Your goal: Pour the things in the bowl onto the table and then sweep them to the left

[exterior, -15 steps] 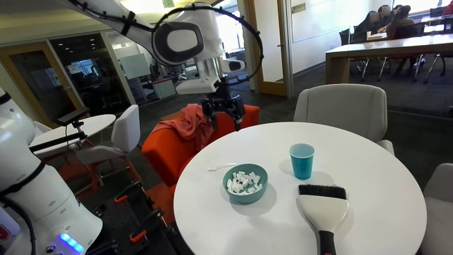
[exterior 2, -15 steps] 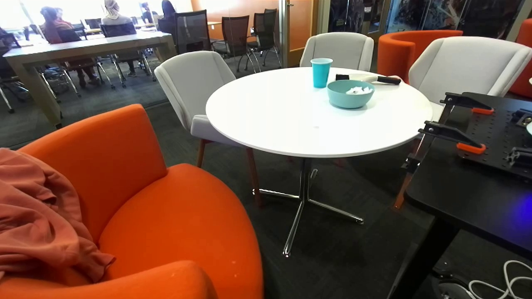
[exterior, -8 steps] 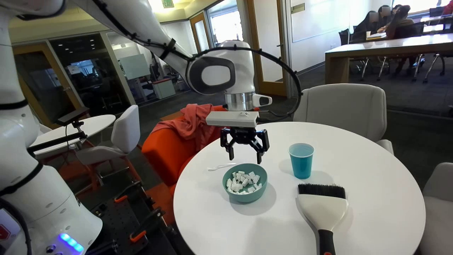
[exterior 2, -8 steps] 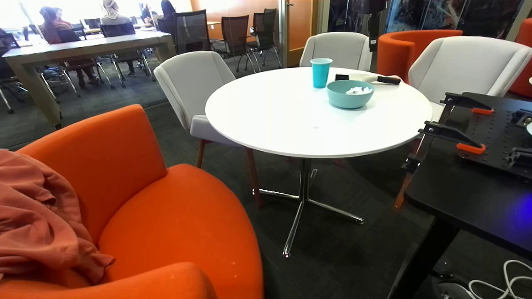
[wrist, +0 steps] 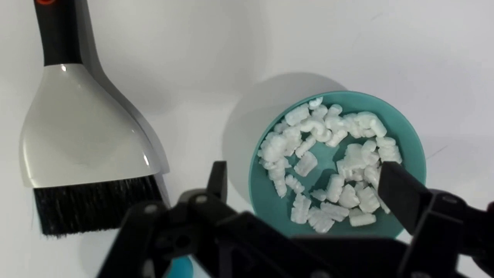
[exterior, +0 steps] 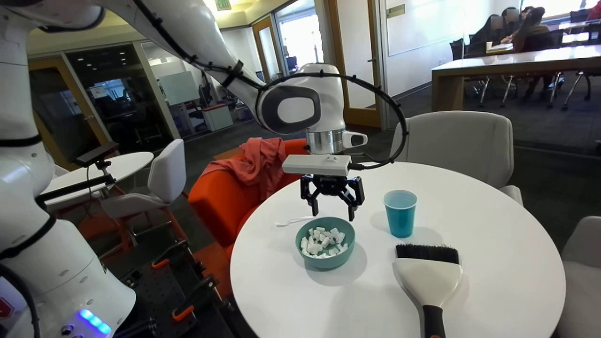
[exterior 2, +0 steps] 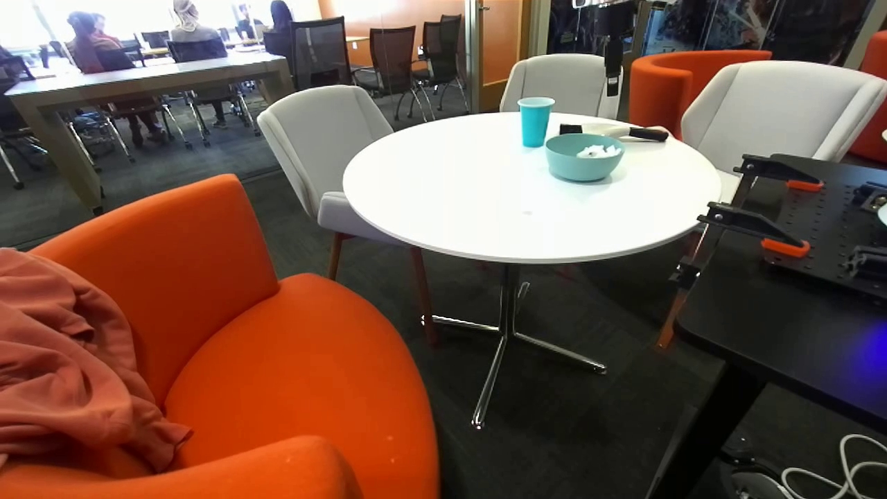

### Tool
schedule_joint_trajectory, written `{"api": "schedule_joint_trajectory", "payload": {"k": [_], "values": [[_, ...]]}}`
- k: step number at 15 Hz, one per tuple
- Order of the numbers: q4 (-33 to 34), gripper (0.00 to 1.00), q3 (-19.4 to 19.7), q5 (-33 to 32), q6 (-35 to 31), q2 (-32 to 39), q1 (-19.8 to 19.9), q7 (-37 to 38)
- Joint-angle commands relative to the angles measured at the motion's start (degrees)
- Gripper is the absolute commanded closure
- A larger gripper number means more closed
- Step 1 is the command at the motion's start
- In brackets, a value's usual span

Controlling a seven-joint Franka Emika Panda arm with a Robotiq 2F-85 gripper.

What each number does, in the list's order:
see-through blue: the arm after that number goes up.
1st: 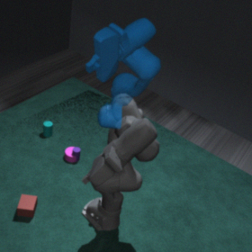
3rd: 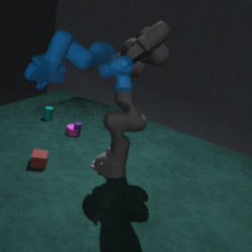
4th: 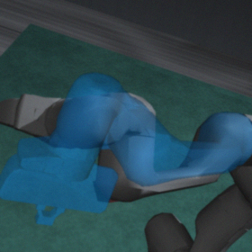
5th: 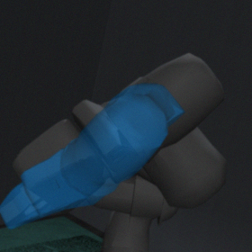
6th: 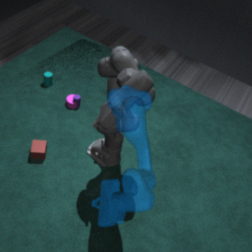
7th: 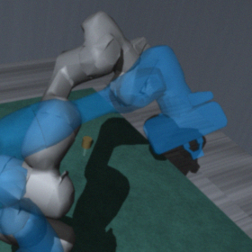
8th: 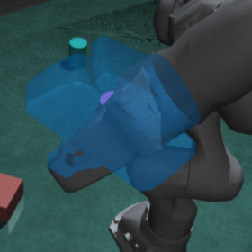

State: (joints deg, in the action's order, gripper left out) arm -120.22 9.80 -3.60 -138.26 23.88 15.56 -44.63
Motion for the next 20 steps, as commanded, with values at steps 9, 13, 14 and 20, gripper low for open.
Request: {"api": "schedule_joint_trajectory", "payload": {"k": [9,13,14,20], "values": [[12.8,0.0,-11.5,8.7,-12.4,18.4,12.0,-6.7],[16.8,0.34,-12.8,8.0,-11.7,22.0,13.1,-6.5],[17.5,0.41,-13.0,8.0,-11.6,22.7,13.3,-6.6],[19.5,0.88,-13.8,7.6,-11.0,24.7,13.3,-6.4]]}}
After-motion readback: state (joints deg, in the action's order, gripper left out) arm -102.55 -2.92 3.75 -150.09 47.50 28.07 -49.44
